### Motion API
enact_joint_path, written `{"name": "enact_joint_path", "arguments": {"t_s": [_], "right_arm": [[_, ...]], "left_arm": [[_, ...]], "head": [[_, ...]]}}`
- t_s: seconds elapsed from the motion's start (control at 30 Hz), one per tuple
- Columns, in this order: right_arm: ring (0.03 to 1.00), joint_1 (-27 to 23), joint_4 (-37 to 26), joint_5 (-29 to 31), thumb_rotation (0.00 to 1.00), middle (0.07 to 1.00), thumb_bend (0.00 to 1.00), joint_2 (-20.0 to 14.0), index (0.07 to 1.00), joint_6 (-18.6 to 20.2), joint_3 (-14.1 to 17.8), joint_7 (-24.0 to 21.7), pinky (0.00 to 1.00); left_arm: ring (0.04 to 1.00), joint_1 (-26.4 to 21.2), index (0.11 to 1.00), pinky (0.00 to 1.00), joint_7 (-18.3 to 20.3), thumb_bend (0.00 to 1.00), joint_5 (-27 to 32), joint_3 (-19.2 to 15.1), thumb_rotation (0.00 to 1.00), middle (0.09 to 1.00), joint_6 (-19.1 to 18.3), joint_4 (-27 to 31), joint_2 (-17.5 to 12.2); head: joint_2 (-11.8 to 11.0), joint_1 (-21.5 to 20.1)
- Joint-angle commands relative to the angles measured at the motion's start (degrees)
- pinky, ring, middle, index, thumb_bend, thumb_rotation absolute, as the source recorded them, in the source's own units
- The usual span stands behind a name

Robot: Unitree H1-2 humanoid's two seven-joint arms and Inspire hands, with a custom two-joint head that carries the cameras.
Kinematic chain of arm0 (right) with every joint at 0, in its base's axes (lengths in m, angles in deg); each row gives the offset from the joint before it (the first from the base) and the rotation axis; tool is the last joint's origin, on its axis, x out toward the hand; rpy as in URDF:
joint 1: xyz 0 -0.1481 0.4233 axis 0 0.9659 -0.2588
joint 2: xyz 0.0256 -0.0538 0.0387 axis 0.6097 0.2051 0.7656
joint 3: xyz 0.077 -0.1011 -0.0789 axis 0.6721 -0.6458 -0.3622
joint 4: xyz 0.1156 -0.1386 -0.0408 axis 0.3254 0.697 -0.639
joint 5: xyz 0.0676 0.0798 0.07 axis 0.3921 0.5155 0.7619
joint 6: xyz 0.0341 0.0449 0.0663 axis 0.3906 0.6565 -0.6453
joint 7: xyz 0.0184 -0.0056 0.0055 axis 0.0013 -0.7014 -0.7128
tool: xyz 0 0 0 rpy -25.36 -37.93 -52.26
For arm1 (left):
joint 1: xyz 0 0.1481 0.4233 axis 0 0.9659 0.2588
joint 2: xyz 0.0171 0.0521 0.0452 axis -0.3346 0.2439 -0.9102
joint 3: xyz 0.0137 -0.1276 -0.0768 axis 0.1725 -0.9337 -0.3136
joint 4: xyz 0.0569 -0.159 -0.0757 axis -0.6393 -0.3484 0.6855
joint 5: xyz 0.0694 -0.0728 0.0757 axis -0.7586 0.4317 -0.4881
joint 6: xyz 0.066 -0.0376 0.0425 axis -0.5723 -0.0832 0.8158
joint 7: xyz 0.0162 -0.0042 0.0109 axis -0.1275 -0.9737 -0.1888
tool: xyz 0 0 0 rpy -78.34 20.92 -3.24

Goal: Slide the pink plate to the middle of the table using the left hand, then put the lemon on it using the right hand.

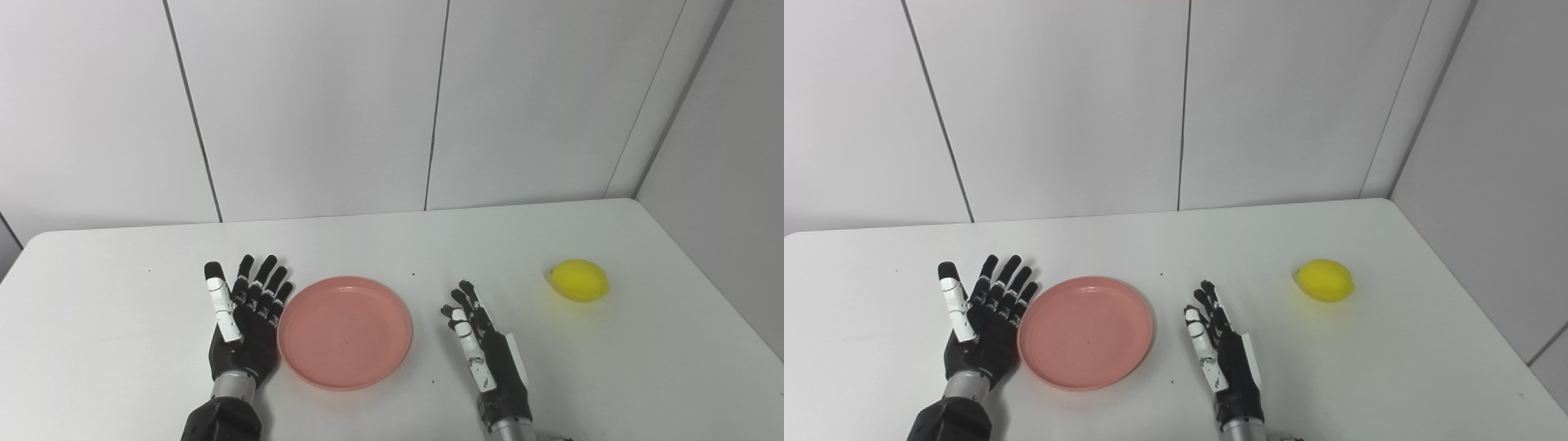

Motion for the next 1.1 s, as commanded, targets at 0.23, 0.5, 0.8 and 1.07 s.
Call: {"name": "enact_joint_path", "arguments": {"t_s": [0.23, 0.5, 0.8, 1.07], "right_arm": [[0.773, -0.7, -6.11, -5.78, 0.89, 0.801, 0.67, -0.77, 0.739, 0.22, 1.16, 2.23, 0.82], [0.702, -4.16, -5.89, -12.53, 0.89, 0.724, 0.68, -4.17, 0.732, -1.81, 1.04, 3.14, 0.7], [0.676, -8.23, -7.21, -21.94, 0.9, 0.706, 0.74, -8.92, 0.715, 1.82, 2.89, 4.2, 0.64], [0.673, -12.91, -7.84, -32.18, 0.88, 0.691, 0.76, -15.82, 0.677, 4.63, 3.96, 4.46, 0.59]], "left_arm": [[0.921, 0.8, 0.999, 0.95, -1.03, 0.81, -0.71, 0.41, 0.87, 0.914, -2.31, -2.11, 1.11], [0.903, 0.27, 0.98, 0.93, -1.39, 0.78, -2.15, 0.4, 0.88, 0.895, -1.69, -3.11, 0.78], [0.921, 0.18, 0.997, 0.96, -0.41, 0.79, -1.87, 0.29, 0.89, 0.918, -1.28, -3.87, 0.72], [0.927, 0.15, 0.998, 0.96, -0.39, 0.81, -1.61, 0.04, 0.87, 0.918, -1.56, -3.84, 0.74]], "head": [[-0.38, -0.54], [-0.65, -1.17], [-1.1, -1.06], [-1.35, -1.19]]}}
